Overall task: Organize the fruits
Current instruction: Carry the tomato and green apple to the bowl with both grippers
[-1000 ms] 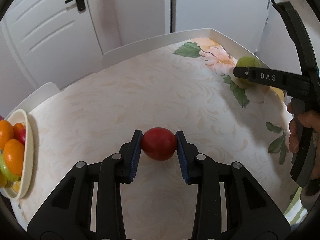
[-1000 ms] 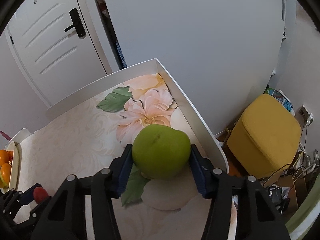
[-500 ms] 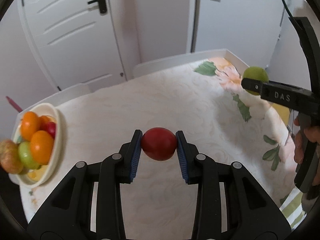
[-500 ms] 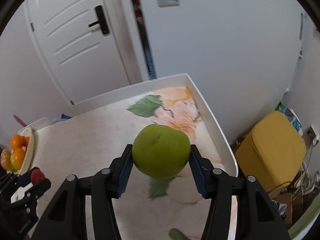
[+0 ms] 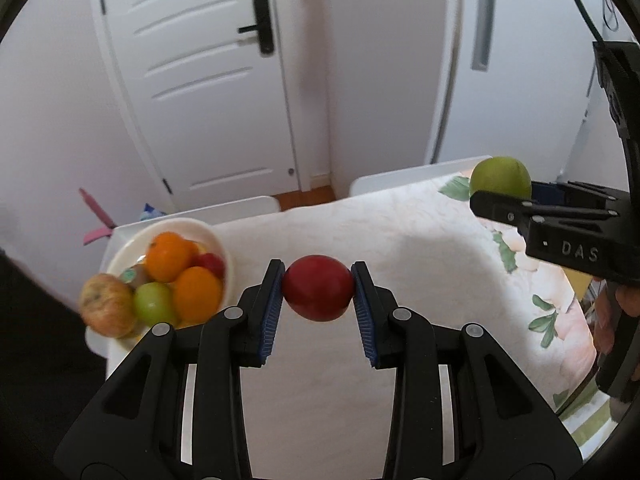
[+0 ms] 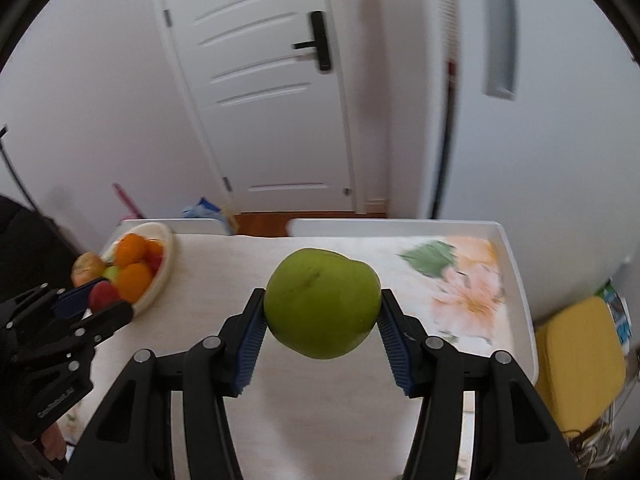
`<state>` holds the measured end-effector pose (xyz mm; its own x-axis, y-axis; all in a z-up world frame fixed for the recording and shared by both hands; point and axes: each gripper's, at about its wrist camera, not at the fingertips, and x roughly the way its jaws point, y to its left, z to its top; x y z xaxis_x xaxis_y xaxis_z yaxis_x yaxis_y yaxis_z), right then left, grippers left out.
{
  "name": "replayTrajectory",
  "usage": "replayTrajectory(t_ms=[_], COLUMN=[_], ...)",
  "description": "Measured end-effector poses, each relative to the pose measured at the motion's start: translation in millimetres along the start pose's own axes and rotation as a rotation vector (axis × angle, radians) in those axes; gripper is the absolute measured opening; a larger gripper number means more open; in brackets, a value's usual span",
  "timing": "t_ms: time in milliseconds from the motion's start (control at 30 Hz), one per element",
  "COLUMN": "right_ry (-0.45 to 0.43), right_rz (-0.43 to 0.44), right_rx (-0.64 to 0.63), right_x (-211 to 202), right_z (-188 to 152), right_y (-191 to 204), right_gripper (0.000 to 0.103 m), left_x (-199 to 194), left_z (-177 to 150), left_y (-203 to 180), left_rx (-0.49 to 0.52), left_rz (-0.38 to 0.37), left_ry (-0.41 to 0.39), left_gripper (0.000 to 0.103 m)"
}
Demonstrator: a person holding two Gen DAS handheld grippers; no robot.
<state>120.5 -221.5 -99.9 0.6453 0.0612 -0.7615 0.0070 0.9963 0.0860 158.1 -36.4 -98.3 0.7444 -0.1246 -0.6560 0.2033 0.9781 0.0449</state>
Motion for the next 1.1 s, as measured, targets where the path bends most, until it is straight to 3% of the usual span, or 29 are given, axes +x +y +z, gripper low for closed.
replayTrajectory(t_ms=[267, 600, 833, 1100], right_ry=[0.022, 0.051, 0.055, 0.078], right_rz=[0.081, 0.137, 0.150, 0.176], right_rx=[-0.052, -0.083, -0.093, -0.092], right_x=[10.5, 41.6, 74.6, 122.4], right_z=[9.3, 22.3, 44.0, 70.1], right_y=[63.3, 133.6, 172.2, 198.2], right_gripper=[0.050, 0.050, 0.050, 0.050], left_x=[-9.7, 5.0, 33.3, 89.5], left_z=[-3.7, 6.3, 16.3, 24.6], left_y=[58.8, 143.0, 198.4, 243.0], left_rx=[-0.043, -0.067, -0.081, -0.069], left_rz=[0.027, 0.054, 0.059, 0.027], left_ry=[0.001, 0.001, 0.015, 0.103], left_gripper=[0.038, 0.038, 0.038, 0.038])
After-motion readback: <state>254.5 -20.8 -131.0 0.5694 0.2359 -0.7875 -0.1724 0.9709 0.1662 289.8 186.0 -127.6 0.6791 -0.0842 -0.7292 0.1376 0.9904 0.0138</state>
